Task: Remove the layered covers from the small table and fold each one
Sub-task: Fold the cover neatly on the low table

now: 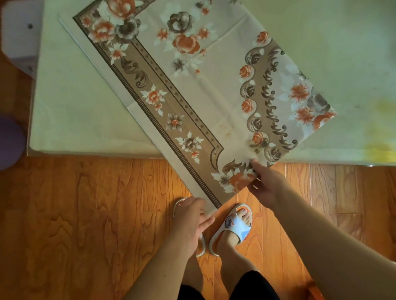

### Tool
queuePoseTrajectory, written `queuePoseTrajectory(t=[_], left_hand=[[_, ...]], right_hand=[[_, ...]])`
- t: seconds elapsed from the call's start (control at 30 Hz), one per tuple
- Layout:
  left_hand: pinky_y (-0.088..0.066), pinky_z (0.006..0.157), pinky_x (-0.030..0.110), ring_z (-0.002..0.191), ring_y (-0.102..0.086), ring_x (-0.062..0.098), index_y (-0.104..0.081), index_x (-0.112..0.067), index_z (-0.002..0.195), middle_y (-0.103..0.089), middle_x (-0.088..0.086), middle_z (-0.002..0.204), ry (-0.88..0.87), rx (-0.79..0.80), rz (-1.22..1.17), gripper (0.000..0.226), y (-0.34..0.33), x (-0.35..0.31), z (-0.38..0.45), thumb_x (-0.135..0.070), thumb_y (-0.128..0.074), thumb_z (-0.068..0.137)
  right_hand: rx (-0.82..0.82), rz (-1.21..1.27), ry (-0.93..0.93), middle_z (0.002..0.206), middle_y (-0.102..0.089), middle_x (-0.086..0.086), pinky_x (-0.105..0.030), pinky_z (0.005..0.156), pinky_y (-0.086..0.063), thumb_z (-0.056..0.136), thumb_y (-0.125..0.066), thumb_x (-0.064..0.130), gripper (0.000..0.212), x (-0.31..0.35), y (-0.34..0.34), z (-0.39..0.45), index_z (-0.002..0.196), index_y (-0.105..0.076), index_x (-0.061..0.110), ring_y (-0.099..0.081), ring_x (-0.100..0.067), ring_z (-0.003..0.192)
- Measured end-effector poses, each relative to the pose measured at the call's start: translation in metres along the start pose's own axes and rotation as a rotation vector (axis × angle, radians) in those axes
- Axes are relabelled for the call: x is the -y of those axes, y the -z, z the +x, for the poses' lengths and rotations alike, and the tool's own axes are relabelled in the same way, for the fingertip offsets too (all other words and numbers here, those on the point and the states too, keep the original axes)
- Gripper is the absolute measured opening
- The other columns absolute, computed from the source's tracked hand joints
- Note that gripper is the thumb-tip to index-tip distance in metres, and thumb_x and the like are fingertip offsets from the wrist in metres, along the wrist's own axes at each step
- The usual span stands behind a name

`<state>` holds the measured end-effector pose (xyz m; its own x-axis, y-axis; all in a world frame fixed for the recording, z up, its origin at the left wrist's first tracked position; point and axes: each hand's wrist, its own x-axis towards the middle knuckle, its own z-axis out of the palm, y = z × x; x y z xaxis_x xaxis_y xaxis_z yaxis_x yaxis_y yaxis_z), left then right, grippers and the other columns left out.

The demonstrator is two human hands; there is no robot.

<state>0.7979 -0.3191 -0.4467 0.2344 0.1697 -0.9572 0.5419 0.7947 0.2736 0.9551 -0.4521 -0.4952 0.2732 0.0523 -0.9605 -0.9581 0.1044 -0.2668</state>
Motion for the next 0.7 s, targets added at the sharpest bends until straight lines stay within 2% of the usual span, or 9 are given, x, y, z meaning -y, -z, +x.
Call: queuePoseTrajectory(t=[0.1,0.17,0.23,0.33,0.4,0.53,0.63,0.7], left_hand=[[-0.061,0.087,0.046,0.111,-0.067,0.029,-0.067,-0.020,0.119,-0.070,0.011,0.119,-0.020,0.047,0.065,0.028,-0.008,-0.017,0.003,-0.003,-0.061,0.097],[-0.062,0.079,0.046,0.111,-0.065,0.035,-0.061,-0.017,0.123,-0.066,0.017,0.122,0.016,-0.007,-0.077,0.027,-0.020,-0.020,0.005,-0.008,-0.063,0.097],[-0.062,0.073,0.046,0.110,-0.066,0.038,-0.057,-0.015,0.125,-0.066,0.019,0.121,0.080,-0.072,-0.237,0.027,-0.030,-0.015,0.007,-0.012,-0.062,0.099],[-0.063,0.082,0.047,0.108,-0.068,0.037,-0.058,-0.009,0.122,-0.067,0.020,0.119,0.078,-0.102,-0.354,0.024,-0.035,-0.004,0.006,-0.008,-0.063,0.098],[-0.061,0.087,0.046,0.099,-0.073,0.033,-0.059,-0.007,0.118,-0.069,0.021,0.115,0.072,-0.100,-0.370,0.020,-0.033,0.003,0.005,-0.007,-0.063,0.099],[-0.062,0.082,0.041,0.094,-0.076,0.032,-0.057,-0.003,0.123,-0.075,0.022,0.105,0.095,-0.100,-0.306,0.021,-0.027,0.013,0.010,-0.010,-0.055,0.104],[-0.064,0.070,0.039,0.089,-0.076,0.035,-0.051,-0.003,0.134,-0.068,0.025,0.121,0.094,-0.119,-0.331,0.029,-0.028,0.015,0.013,-0.009,-0.048,0.106],[-0.064,0.067,0.039,0.084,-0.077,0.034,-0.048,-0.004,0.136,-0.063,0.025,0.128,0.075,-0.130,-0.346,0.029,-0.030,0.017,0.012,-0.008,-0.043,0.108]], right_hand=[[-0.008,0.019,-0.063,0.101,-0.077,-0.009,-0.035,0.079,-0.058,0.091,-0.072,0.021,0.026,0.006,-0.004,-0.007,0.111,-0.065,0.006,-0.072,-0.022,0.093],[0.005,0.055,-0.089,0.105,-0.076,-0.014,-0.039,0.083,-0.060,0.092,-0.072,0.020,0.030,0.009,-0.005,-0.008,0.114,-0.064,0.002,-0.073,-0.026,0.096],[-0.003,0.043,-0.084,0.103,-0.076,-0.015,-0.040,0.083,-0.060,0.093,-0.070,0.018,0.028,0.011,-0.006,-0.005,0.114,-0.064,0.000,-0.073,-0.026,0.091],[-0.041,0.024,-0.079,0.096,-0.077,-0.014,-0.040,0.078,-0.062,0.093,-0.070,0.017,0.026,0.009,-0.007,0.002,0.112,-0.064,0.001,-0.075,-0.025,0.084],[-0.054,0.017,-0.078,0.091,-0.077,-0.013,-0.039,0.073,-0.062,0.092,-0.072,0.016,0.024,0.006,-0.006,0.007,0.109,-0.065,0.001,-0.075,-0.024,0.082],[-0.038,0.000,-0.072,0.086,-0.077,-0.012,-0.041,0.078,-0.062,0.091,-0.073,0.015,0.022,0.006,-0.001,0.013,0.105,-0.065,0.000,-0.075,-0.025,0.082],[-0.042,-0.010,-0.070,0.092,-0.077,-0.013,-0.041,0.075,-0.062,0.089,-0.075,0.016,0.025,0.006,-0.001,0.017,0.106,-0.065,0.000,-0.075,-0.025,0.081],[-0.032,-0.017,-0.080,0.095,-0.077,-0.014,-0.041,0.077,-0.061,0.089,-0.075,0.016,0.026,0.006,0.000,0.019,0.107,-0.065,0.000,-0.075,-0.026,0.084]])
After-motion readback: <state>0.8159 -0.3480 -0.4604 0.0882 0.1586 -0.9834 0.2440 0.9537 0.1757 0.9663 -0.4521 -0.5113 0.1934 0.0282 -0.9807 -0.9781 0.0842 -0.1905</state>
